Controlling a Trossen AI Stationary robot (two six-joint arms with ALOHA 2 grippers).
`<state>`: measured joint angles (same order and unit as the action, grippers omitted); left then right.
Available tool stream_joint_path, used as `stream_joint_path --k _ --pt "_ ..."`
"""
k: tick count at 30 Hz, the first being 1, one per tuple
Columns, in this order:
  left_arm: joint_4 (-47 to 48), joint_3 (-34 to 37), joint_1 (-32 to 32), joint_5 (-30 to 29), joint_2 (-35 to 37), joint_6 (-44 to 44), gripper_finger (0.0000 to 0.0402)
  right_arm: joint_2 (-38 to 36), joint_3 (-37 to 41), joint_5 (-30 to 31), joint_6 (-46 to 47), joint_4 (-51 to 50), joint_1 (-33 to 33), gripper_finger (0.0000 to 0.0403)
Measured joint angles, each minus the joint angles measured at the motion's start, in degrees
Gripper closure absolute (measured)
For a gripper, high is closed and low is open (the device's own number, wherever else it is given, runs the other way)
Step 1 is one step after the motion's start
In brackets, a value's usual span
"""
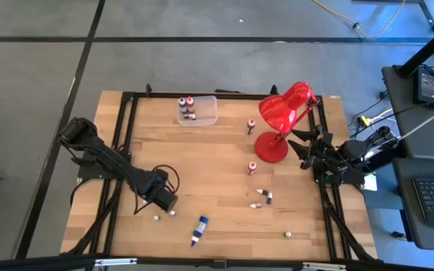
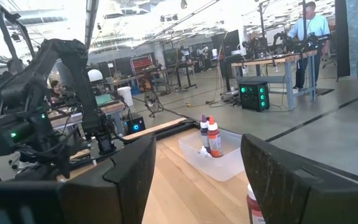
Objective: Pick & Place food coloring
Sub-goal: Put the small purple food coloring bottle into the transparent bin
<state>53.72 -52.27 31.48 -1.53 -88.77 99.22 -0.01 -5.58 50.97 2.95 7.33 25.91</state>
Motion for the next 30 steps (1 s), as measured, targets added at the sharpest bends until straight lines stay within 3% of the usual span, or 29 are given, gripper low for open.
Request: stream_joint_path --k 5,12,19,30 --pt "-0.05 0.53 -0.02 -2.7 0.0 0.11 0.0155 0.0 0.0 -0.01 -0.02 0.0 0.0 0.0166" --pt "-0.01 0.53 -0.02 1.88 0.0 0.1 0.0157 0.0 0.0 0.01 -0.02 0.0 0.0 0.0166" --pt "-0.01 0.53 -0.02 2.83 0.0 -1.32 0.0157 0.0 0.0 0.0 -0.12 0.0 0.0 0.0166" --pt "-0.03 0.53 -0.02 2.61 0.0 -0.35 0.0194 0.0 0.0 0.0 -0.04 0.0 0.0 0.0166"
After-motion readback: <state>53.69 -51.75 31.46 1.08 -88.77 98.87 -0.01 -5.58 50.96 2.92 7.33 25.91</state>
